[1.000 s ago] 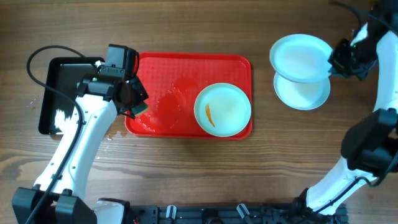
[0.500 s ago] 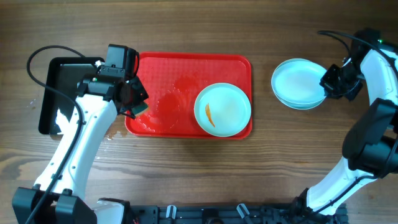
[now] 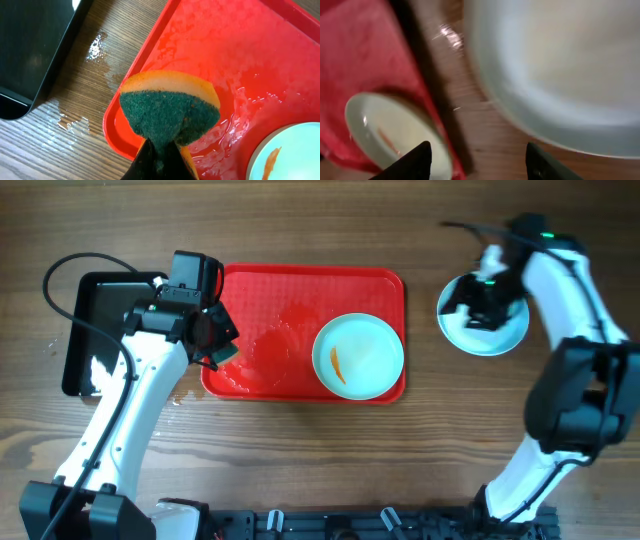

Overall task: Clean dirty plates on tray and stack at the side
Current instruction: 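Reach the right gripper back and grip the last plate's rim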

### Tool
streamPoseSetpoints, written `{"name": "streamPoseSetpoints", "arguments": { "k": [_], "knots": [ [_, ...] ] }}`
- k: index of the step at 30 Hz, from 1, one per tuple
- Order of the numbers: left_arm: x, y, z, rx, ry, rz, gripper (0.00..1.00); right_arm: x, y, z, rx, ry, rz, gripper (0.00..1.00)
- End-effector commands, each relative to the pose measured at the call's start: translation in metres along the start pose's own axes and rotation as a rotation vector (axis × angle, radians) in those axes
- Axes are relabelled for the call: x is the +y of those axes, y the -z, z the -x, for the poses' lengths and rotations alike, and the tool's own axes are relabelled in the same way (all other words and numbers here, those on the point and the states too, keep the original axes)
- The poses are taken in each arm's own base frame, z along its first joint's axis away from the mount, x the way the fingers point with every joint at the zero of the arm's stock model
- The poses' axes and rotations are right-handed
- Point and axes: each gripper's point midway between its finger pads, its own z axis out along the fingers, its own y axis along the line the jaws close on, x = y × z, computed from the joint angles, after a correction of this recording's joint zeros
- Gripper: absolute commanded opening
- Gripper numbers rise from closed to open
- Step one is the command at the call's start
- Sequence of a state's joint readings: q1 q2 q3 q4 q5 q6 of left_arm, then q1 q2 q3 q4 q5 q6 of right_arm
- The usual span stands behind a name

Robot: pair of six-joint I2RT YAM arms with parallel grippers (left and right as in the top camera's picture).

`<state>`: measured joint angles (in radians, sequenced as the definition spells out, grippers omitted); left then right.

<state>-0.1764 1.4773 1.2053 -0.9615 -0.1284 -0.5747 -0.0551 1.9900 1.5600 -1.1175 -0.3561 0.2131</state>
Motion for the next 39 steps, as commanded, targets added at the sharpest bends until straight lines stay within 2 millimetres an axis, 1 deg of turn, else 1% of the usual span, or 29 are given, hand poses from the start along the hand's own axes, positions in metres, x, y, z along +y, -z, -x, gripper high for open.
{"name": "streamPoseSetpoints", "arguments": {
  "k": [1, 3, 4, 5, 6, 11, 13, 14, 15, 16, 18, 21, 22, 25, 26, 27, 29, 32, 34, 36, 38, 39],
  "knots": [
    [-0.002, 0.002, 0.000, -0.002, 0.009, -0.014, 0.04, 0.053, -0.018, -0.023, 0.022, 0.207, -0.042, 0.54],
    [-0.002, 0.002, 0.000, -0.003, 0.009, -0.015, 0.04, 0.056, -0.028, -0.028, -0.009, 0.232, -0.188, 0.46],
    [-0.002, 0.002, 0.000, -0.002, 0.009, -0.014, 0.04, 0.064, -0.037, -0.035, -0.008, 0.281, -0.229, 0.35],
    [-0.002, 0.002, -0.001, 0.000, 0.008, -0.013, 0.04, 0.070, -0.046, -0.044, 0.006, 0.315, -0.247, 0.30],
    [-0.001, 0.002, -0.002, 0.003, 0.007, -0.010, 0.04, 0.070, -0.050, -0.046, 0.011, 0.330, -0.271, 0.30],
    [0.002, -0.003, -0.007, 0.016, 0.005, -0.001, 0.04, 0.060, -0.054, -0.049, 0.025, 0.378, -0.308, 0.29],
    [0.001, -0.003, -0.006, 0.012, 0.006, -0.003, 0.04, 0.052, -0.063, -0.055, 0.048, 0.387, -0.316, 0.29],
    [0.000, -0.003, -0.005, 0.011, 0.007, -0.009, 0.04, 0.049, -0.069, -0.057, 0.049, 0.386, -0.315, 0.25],
    [-0.002, -0.003, -0.006, 0.015, 0.007, -0.020, 0.04, 0.046, -0.073, -0.059, 0.052, 0.385, -0.316, 0.20],
    [-0.003, -0.003, -0.006, 0.017, 0.007, -0.023, 0.04, 0.045, -0.073, -0.059, 0.054, 0.385, -0.317, 0.18],
    [-0.003, -0.003, -0.006, 0.017, 0.007, -0.023, 0.04, 0.046, -0.073, -0.059, 0.051, 0.386, -0.317, 0.19],
    [-0.003, -0.003, -0.006, 0.016, 0.007, -0.024, 0.04, 0.040, -0.071, -0.053, 0.029, 0.390, -0.359, 0.21],
    [-0.003, -0.003, -0.006, 0.015, 0.007, -0.024, 0.04, 0.039, -0.070, -0.051, 0.019, 0.396, -0.371, 0.23],
    [-0.003, -0.003, -0.006, 0.014, 0.007, -0.025, 0.04, 0.041, -0.071, -0.048, 0.013, 0.443, -0.365, 0.25],
    [-0.003, -0.003, -0.006, 0.014, 0.007, -0.025, 0.04, 0.042, -0.072, -0.049, 0.017, 0.443, -0.354, 0.25],
    [-0.003, -0.003, -0.006, 0.014, 0.007, -0.025, 0.04, 0.048, -0.074, -0.053, 0.033, 0.441, -0.311, 0.21],
    [-0.003, -0.003, -0.006, 0.014, 0.007, -0.025, 0.04, 0.057, -0.078, -0.058, 0.050, 0.438, -0.252, 0.17],
    [-0.003, -0.003, -0.006, 0.016, 0.006, -0.024, 0.04, 0.058, -0.078, -0.059, 0.051, 0.414, -0.244, 0.17],
    [-0.003, -0.003, -0.006, 0.016, 0.004, -0.024, 0.04, 0.054, -0.077, -0.056, 0.041, 0.416, -0.273, 0.17],
    [-0.003, -0.003, -0.006, 0.016, 0.004, -0.024, 0.04, 0.045, -0.074, -0.050, 0.015, 0.419, -0.334, 0.19],
    [-0.003, -0.003, -0.006, 0.014, 0.004, -0.025, 0.04, 0.040, -0.071, -0.045, 0.004, 0.444, -0.368, 0.25],
    [-0.003, -0.003, -0.006, 0.014, 0.004, -0.026, 0.04, 0.037, -0.069, -0.042, -0.007, 0.445, -0.389, 0.26]
  ]
}}
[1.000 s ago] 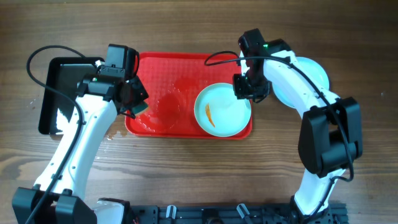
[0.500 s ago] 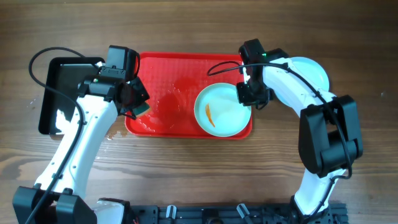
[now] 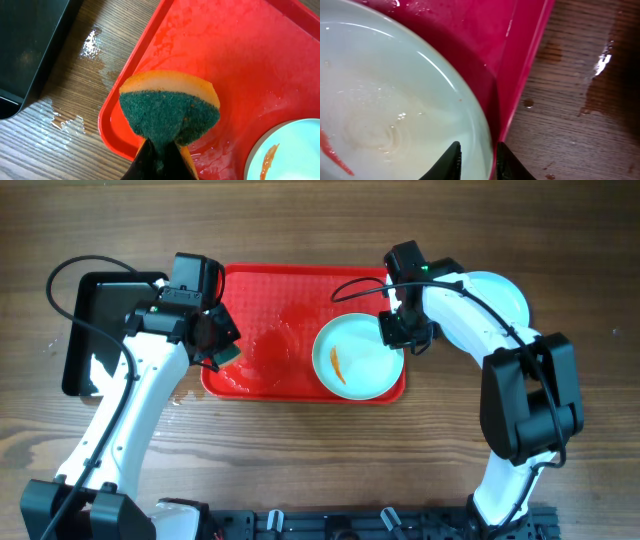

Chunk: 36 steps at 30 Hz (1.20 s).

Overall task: Clean dirty plates on tray and stack at the side
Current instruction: 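Reach the right gripper back and grip the last plate's rim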

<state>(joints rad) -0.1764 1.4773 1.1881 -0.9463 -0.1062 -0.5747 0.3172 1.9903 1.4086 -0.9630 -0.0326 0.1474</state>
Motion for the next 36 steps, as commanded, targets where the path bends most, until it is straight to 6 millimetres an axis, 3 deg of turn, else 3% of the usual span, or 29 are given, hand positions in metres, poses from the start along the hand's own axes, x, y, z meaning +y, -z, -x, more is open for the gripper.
{"name": "streamPoseSetpoints", "arguments": {
  "k": [1, 4, 9, 16, 19, 21, 23, 24, 25, 26, 29, 31, 32, 36],
  "knots": [
    [-0.001, 0.001, -0.001, -0.002, 0.005, -0.010, 0.04, -0.018, -0.002, 0.002, -0.009, 0.014, -0.088, 0.29],
    [-0.005, 0.001, -0.003, 0.011, 0.005, -0.032, 0.04, 0.002, -0.006, -0.003, 0.016, 0.062, 0.031, 0.29],
    [-0.008, 0.001, -0.005, 0.020, 0.005, -0.048, 0.04, 0.011, -0.008, -0.002, 0.017, 0.052, 0.079, 0.23],
    [-0.008, 0.001, -0.005, 0.021, 0.005, -0.048, 0.04, -0.008, -0.013, -0.007, 0.027, 0.063, -0.025, 0.22],
    [-0.009, 0.001, -0.004, 0.019, 0.005, -0.050, 0.04, -0.008, -0.007, -0.002, 0.014, 0.062, -0.032, 0.15],
    [-0.009, 0.001, -0.004, 0.018, 0.005, -0.050, 0.04, 0.003, 0.012, 0.008, 0.002, 0.067, 0.021, 0.13],
    [-0.009, 0.001, -0.004, 0.018, 0.005, -0.050, 0.04, 0.008, 0.030, 0.016, -0.011, 0.066, 0.042, 0.29],
    [-0.009, 0.001, -0.004, 0.018, 0.005, -0.050, 0.04, 0.002, 0.030, 0.017, -0.015, 0.055, 0.010, 0.48],
    [-0.009, 0.001, -0.004, 0.019, 0.005, -0.050, 0.04, -0.007, 0.029, 0.017, -0.016, 0.024, -0.031, 0.57],
    [-0.009, 0.001, -0.004, 0.019, 0.005, -0.050, 0.04, -0.010, 0.027, 0.016, -0.012, 0.016, -0.035, 0.59],
    [-0.009, 0.001, -0.004, 0.019, 0.005, -0.050, 0.04, -0.007, 0.008, 0.007, 0.003, 0.017, 0.003, 0.57],
    [-0.009, 0.001, -0.004, 0.019, 0.005, -0.050, 0.04, 0.002, -0.005, 0.000, 0.013, 0.019, 0.062, 0.48],
    [-0.009, 0.001, -0.004, 0.019, 0.005, -0.050, 0.04, 0.007, -0.006, -0.001, 0.018, 0.016, 0.093, 0.40],
    [-0.009, 0.001, -0.004, 0.018, 0.005, -0.050, 0.04, 0.009, -0.005, 0.001, 0.011, 0.003, 0.103, 0.31]
  ]
}}
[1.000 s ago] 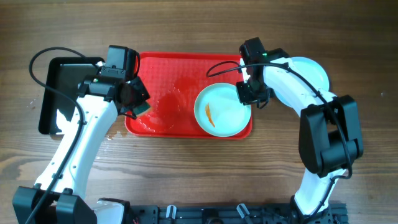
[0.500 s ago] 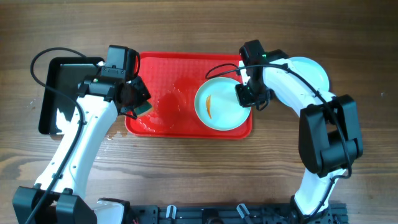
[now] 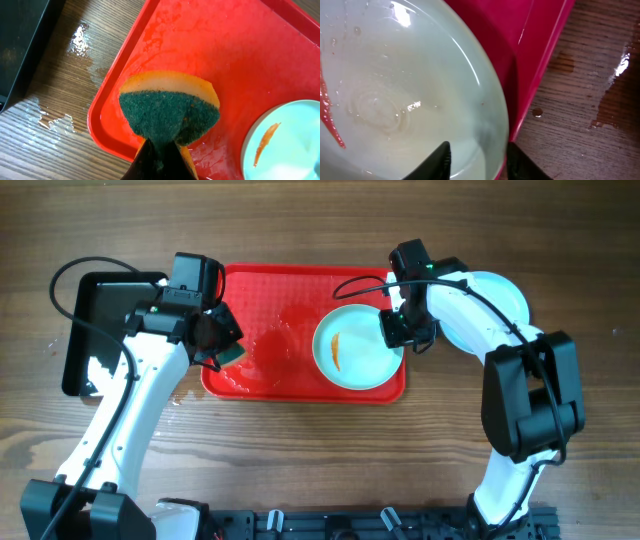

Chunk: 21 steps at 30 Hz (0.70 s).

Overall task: Clean dirty plates on tray and stack at the side
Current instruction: 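Reach the right gripper back and grip the last plate's rim, then scrub the last plate with the sponge while the right gripper steadies it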

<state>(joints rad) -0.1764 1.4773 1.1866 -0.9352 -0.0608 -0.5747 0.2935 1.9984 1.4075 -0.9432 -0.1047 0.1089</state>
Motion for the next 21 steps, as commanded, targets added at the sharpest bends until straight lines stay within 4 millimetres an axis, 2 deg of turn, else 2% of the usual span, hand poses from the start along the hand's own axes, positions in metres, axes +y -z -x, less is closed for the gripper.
{"name": "streamPoseSetpoints", "arguments": {
  "k": [1, 6, 10, 12, 16, 18, 21],
  "knots": [
    [-0.001, 0.001, -0.001, -0.001, 0.004, -0.008, 0.04, 0.005, -0.004, -0.002, 0.014, -0.018, 0.030, 0.29],
    [-0.001, 0.001, -0.001, -0.001, 0.004, -0.008, 0.04, 0.007, -0.007, -0.007, 0.025, -0.027, 0.044, 0.28],
    [-0.001, 0.001, -0.002, 0.002, 0.004, -0.006, 0.04, 0.004, -0.023, -0.015, 0.030, -0.037, 0.044, 0.32],
    [-0.001, 0.001, -0.002, 0.001, 0.004, -0.007, 0.04, 0.006, -0.034, -0.022, 0.033, -0.054, 0.063, 0.24],
    [-0.001, 0.001, -0.001, -0.002, 0.004, -0.009, 0.04, 0.036, -0.029, -0.011, 0.006, -0.099, 0.237, 0.04],
    [-0.004, 0.001, -0.002, 0.004, 0.004, -0.024, 0.04, 0.052, -0.027, -0.005, -0.005, -0.155, 0.298, 0.04],
    [-0.015, 0.002, -0.004, 0.024, 0.003, -0.083, 0.04, 0.077, -0.030, 0.004, -0.046, -0.228, 0.280, 0.04]
  ]
}}
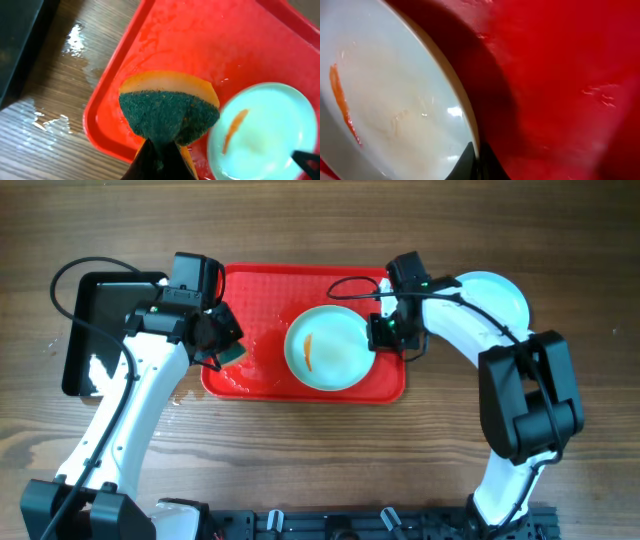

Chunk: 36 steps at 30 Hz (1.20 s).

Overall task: Clean dirty plates on tray and stack at the side
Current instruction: 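Scrub the last plate with the sponge while the right gripper steadies it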

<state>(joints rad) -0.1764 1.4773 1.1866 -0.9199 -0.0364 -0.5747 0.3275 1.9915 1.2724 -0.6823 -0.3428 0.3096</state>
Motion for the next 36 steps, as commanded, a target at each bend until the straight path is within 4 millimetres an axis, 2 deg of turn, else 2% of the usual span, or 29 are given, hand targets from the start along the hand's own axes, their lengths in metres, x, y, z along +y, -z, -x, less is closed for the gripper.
{"name": "streamPoseSetpoints", "arguments": {
  "k": [1, 4, 7, 10, 11, 14, 21, 24, 26, 30, 33, 35, 36],
  "knots": [
    [-0.012, 0.002, -0.006, 0.029, -0.006, -0.070, 0.04, 0.028, -0.017, -0.006, -0.013, -0.131, -0.014, 0.04],
    [-0.022, 0.000, -0.011, 0.039, -0.113, -0.096, 0.04, 0.050, -0.026, -0.006, -0.071, -0.124, -0.049, 0.04],
    [-0.026, -0.010, -0.013, 0.055, -0.135, -0.091, 0.04, 0.067, -0.030, -0.004, -0.104, -0.081, -0.032, 0.04],
    [-0.024, -0.035, -0.019, 0.109, -0.135, -0.055, 0.04, 0.056, -0.029, 0.004, -0.158, -0.069, -0.104, 0.04],
    [-0.029, -0.045, -0.023, 0.141, -0.140, -0.075, 0.04, 0.055, -0.029, 0.006, -0.168, -0.064, -0.110, 0.04],
    [-0.056, -0.061, -0.037, 0.211, -0.224, -0.194, 0.04, 0.064, -0.031, 0.009, -0.176, 0.017, -0.065, 0.04],
    [-0.070, -0.083, -0.049, 0.236, -0.269, -0.194, 0.04, 0.077, -0.031, 0.015, -0.193, 0.087, -0.005, 0.04],
    [-0.075, -0.093, -0.047, 0.225, -0.273, -0.204, 0.04, 0.085, -0.031, 0.010, -0.165, 0.090, 0.039, 0.04],
    [-0.077, -0.099, -0.045, 0.220, -0.273, -0.207, 0.04, 0.102, -0.031, -0.005, -0.087, 0.093, 0.147, 0.04],
    [-0.081, -0.103, -0.041, 0.202, -0.275, -0.220, 0.04, 0.101, -0.032, -0.009, -0.064, 0.035, 0.148, 0.04],
    [-0.081, -0.103, -0.041, 0.199, -0.275, -0.221, 0.04, 0.080, -0.034, -0.007, -0.087, -0.040, 0.038, 0.14],
    [-0.081, -0.103, -0.041, 0.202, -0.274, -0.220, 0.04, 0.080, -0.034, -0.008, -0.086, -0.040, 0.038, 0.26],
    [-0.080, -0.103, -0.042, 0.207, -0.274, -0.216, 0.04, 0.080, -0.034, -0.007, -0.086, -0.040, 0.038, 0.26]
  ]
}}
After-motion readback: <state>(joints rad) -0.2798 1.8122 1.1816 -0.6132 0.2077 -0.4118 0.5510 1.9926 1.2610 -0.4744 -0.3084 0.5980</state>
